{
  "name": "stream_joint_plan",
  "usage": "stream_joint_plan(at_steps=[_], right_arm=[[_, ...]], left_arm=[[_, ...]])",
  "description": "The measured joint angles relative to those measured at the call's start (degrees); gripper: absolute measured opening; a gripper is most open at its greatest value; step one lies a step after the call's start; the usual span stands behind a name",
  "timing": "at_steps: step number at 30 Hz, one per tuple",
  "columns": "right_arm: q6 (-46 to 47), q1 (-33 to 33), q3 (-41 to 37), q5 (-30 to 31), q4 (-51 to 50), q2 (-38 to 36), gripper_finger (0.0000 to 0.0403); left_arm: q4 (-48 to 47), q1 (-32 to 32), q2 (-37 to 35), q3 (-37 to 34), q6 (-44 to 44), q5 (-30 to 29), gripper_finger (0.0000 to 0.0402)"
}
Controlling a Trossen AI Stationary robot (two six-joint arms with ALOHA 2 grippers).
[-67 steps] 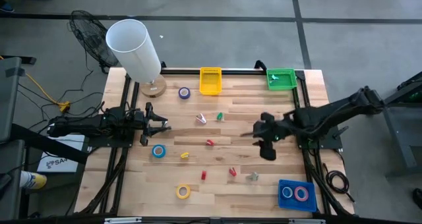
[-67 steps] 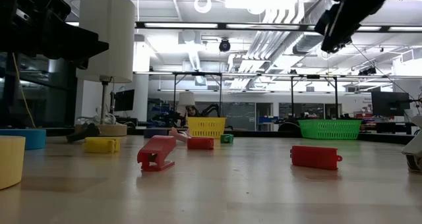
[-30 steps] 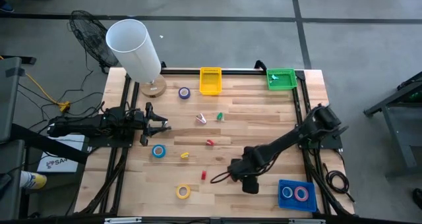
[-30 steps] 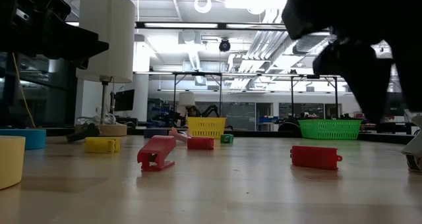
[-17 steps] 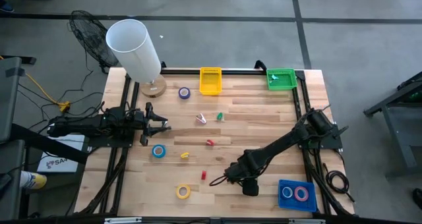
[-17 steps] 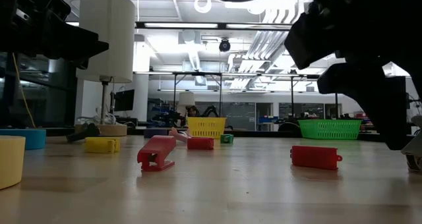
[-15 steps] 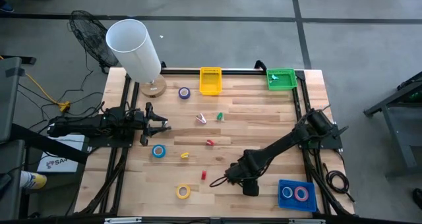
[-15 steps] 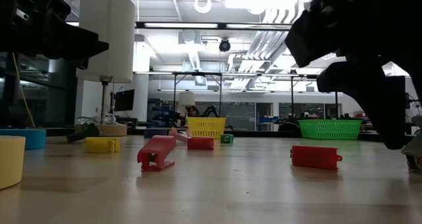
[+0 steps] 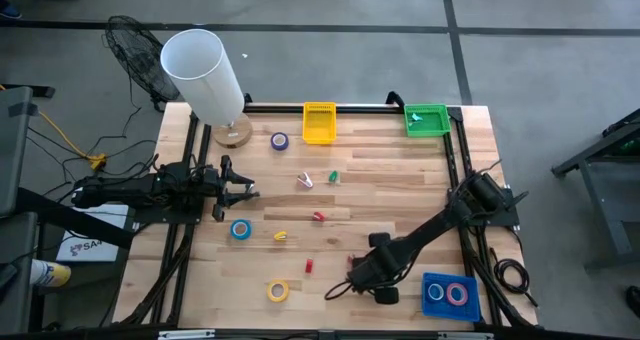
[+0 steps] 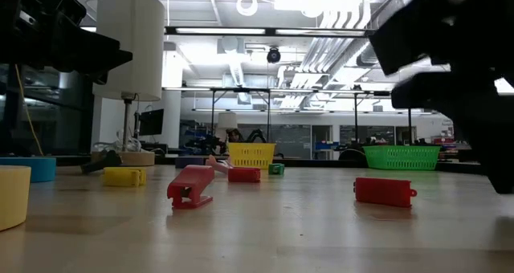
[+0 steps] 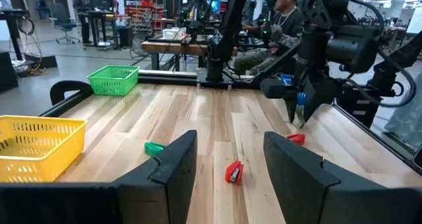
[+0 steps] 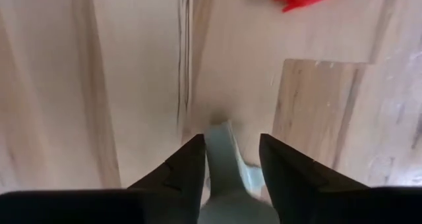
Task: Pick and place Stapler, Stapler remover, tape
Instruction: Put the gray staple remover into the green bin
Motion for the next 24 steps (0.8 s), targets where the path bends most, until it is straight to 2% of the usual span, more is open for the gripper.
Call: stream_joint_plan(at_steps=[6, 14, 24], right_arm=[[-1.1, 0.9, 0.2, 0.0, -1.0, 1.8, 0.0103], [-1.1, 0.9, 0.1, -0.3, -2.7, 1.7, 0.004], [1.9, 0.1, 0.0, -1.6, -2.9, 1.5, 0.0042]], left_arm=[[0.0, 0.0, 0.0, 0.0, 0.0, 0.0, 0.0175], [0.0, 0.0, 0.0, 0.0, 0.0, 0.0, 0.0175], [0.0, 0.0, 0.0, 0.0, 0.0, 0.0, 0.0175]])
